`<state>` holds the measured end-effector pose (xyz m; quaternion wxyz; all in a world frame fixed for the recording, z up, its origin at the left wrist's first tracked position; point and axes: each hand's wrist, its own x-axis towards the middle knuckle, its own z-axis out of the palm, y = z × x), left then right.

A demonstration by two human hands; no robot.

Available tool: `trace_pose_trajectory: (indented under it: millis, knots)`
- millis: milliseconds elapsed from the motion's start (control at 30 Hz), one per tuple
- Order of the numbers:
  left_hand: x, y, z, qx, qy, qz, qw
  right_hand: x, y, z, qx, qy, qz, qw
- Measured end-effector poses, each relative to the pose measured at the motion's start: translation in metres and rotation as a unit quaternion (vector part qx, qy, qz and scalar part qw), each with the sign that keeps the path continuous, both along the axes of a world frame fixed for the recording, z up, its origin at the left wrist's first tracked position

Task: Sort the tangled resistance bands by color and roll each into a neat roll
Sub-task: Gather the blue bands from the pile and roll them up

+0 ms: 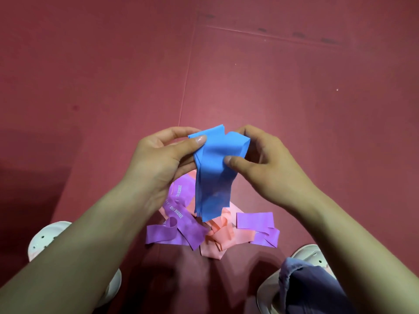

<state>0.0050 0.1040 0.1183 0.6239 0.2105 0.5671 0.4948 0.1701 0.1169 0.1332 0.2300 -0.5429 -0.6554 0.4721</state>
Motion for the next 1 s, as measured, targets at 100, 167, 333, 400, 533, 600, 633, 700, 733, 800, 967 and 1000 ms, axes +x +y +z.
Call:
trace_pose_trajectory:
  millis: [100,167,333,400,533,600,633,700,733,800,967,1000]
  knots:
    - [0.0013,-0.0006,-0.0004,0.005,0.013,0.000,1.000,-0.0026,-0.0006,-0.0017,-0.010,0.002,-0.006,1.000]
    - [0.0016,-0.0007,-0.0003,0.008,0.021,0.006,1.000,-0.0039,-0.0005,-0.0018,-0.013,0.005,-0.001,1.000]
    - [-0.0004,0.0004,0.0010,0.005,0.029,0.041,0.999,-0.0050,0.0002,-0.0006,-0.035,0.035,0.001,0.999]
    - [-0.0014,0.0004,0.0012,0.000,0.027,0.055,0.998,-0.0062,-0.0001,-0.0003,-0.045,0.056,0.002,0.997]
    - [-0.0020,0.0011,0.0009,-0.005,0.029,0.067,0.997,-0.0072,0.0002,0.0030,-0.075,0.094,0.003,0.993]
    - [-0.0014,0.0010,0.0014,-0.005,0.022,0.061,0.998,-0.0085,-0.0001,0.0031,-0.080,0.084,0.003,0.993]
    - [-0.0003,0.0006,0.0020,-0.003,0.012,0.054,0.998,-0.0090,-0.0003,0.0028,-0.084,0.076,-0.004,0.994]
    - [0.0017,-0.0003,0.0030,0.004,-0.004,0.033,0.999,-0.0103,0.0001,0.0016,-0.093,0.066,-0.028,0.993]
    - [0.0028,-0.0008,0.0032,0.008,-0.008,0.024,1.000,-0.0101,0.0006,0.0012,-0.098,0.066,-0.043,0.992]
    - [0.0034,-0.0009,0.0029,0.015,-0.009,0.013,1.000,-0.0095,0.0027,-0.0003,-0.114,0.079,-0.073,0.988]
    - [0.0045,-0.0016,0.0016,0.038,-0.006,-0.001,0.999,-0.0077,0.0046,-0.0014,-0.177,0.129,-0.121,0.968]
    - [0.0049,-0.0018,0.0012,0.039,-0.007,-0.002,0.999,-0.0077,0.0049,-0.0014,-0.185,0.137,-0.125,0.965]
